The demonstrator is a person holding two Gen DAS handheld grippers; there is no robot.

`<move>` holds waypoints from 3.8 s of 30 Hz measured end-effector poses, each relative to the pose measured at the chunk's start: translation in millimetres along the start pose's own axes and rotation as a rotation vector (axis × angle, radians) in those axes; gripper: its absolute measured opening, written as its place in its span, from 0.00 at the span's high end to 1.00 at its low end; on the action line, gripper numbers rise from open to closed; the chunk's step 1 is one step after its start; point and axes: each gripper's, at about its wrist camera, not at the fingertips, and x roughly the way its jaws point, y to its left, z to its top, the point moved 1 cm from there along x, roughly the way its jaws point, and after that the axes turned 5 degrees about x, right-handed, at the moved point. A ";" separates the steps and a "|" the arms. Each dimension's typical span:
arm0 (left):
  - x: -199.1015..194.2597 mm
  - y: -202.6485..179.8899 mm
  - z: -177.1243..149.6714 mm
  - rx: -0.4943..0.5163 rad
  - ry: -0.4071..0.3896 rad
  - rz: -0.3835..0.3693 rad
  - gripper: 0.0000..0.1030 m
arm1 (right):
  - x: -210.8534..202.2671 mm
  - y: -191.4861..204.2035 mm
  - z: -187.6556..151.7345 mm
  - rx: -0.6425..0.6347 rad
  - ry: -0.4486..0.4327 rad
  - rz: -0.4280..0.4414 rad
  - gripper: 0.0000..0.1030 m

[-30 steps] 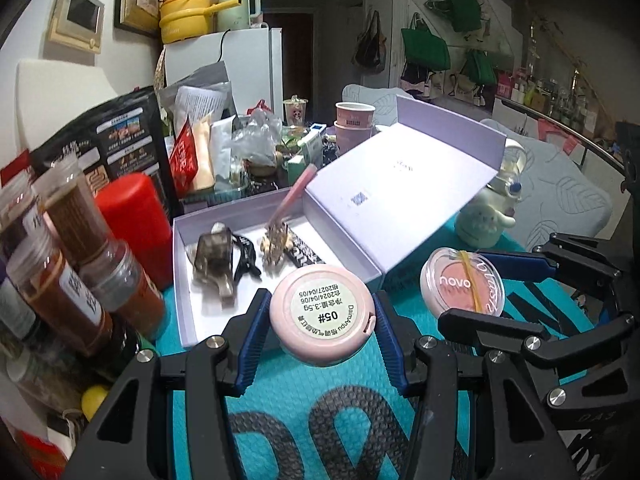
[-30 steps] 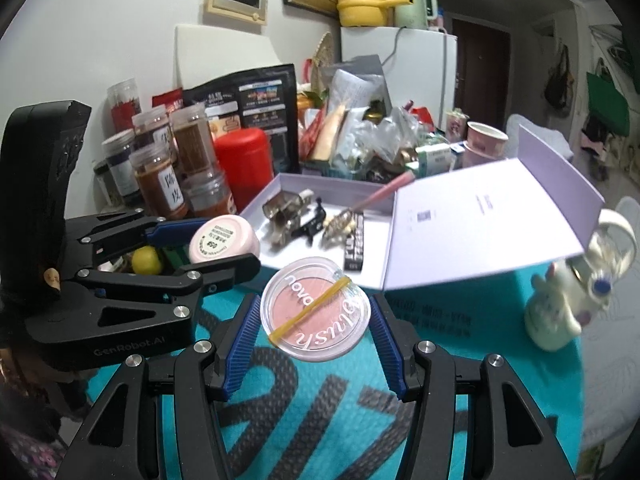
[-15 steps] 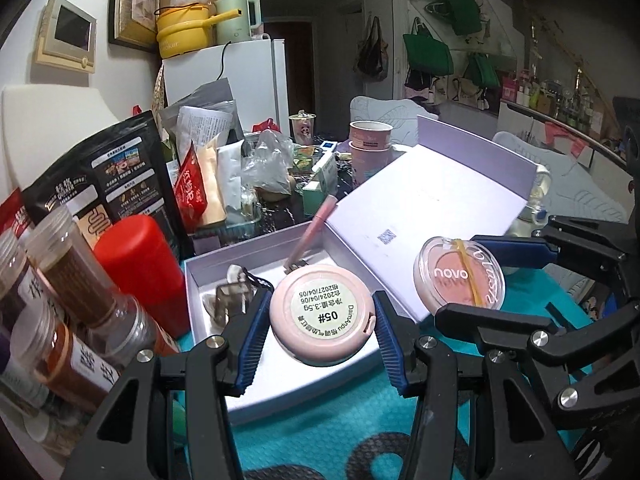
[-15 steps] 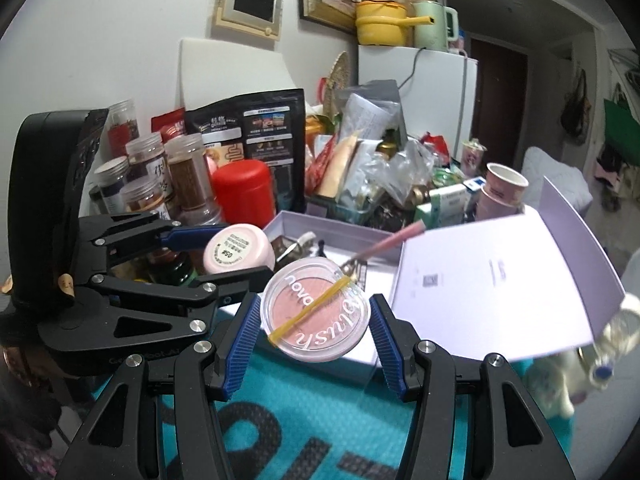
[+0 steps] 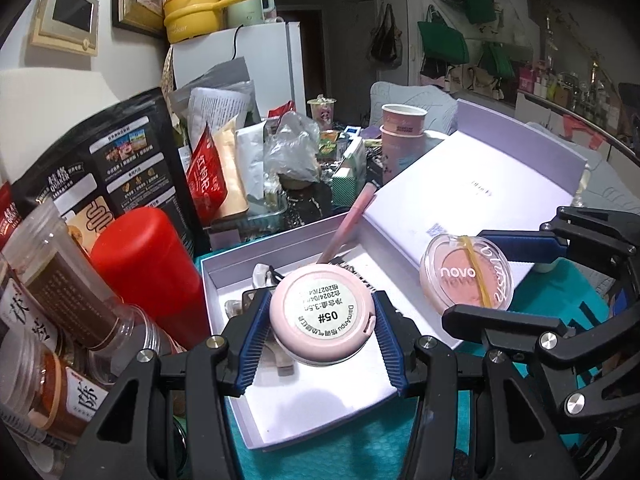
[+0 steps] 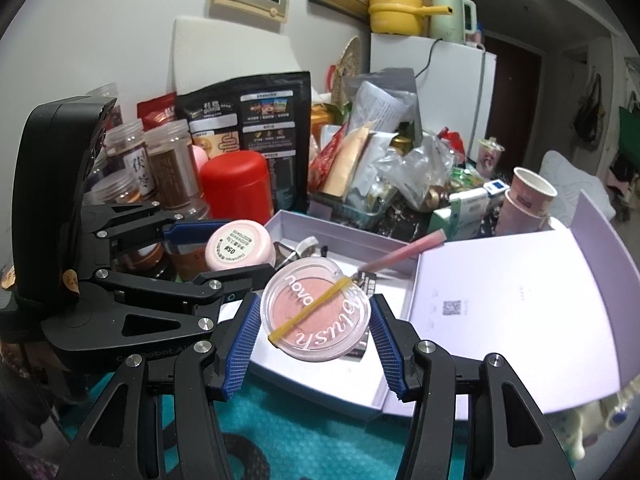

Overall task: Organize rigid objects
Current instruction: 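Carry the pink compact and novo compact with both grippers into the lavender box, then open the right gripper over the box while left gripper releases pink compact, then withdraw both grippers from the lavender box back over the mat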

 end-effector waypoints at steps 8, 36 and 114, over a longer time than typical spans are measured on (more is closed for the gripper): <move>28.1 9.4 -12.5 -0.017 0.055 -0.025 0.51 | 32.1 -3.3 -4.4 0.008 0.044 0.006 0.47; 81.5 24.7 -54.9 -0.098 0.265 -0.100 0.51 | 101.3 -17.0 -37.4 0.090 0.267 0.056 0.47; -0.9 28.5 9.4 -0.059 0.065 0.095 0.30 | -4.3 0.4 11.8 0.001 0.019 -0.198 0.22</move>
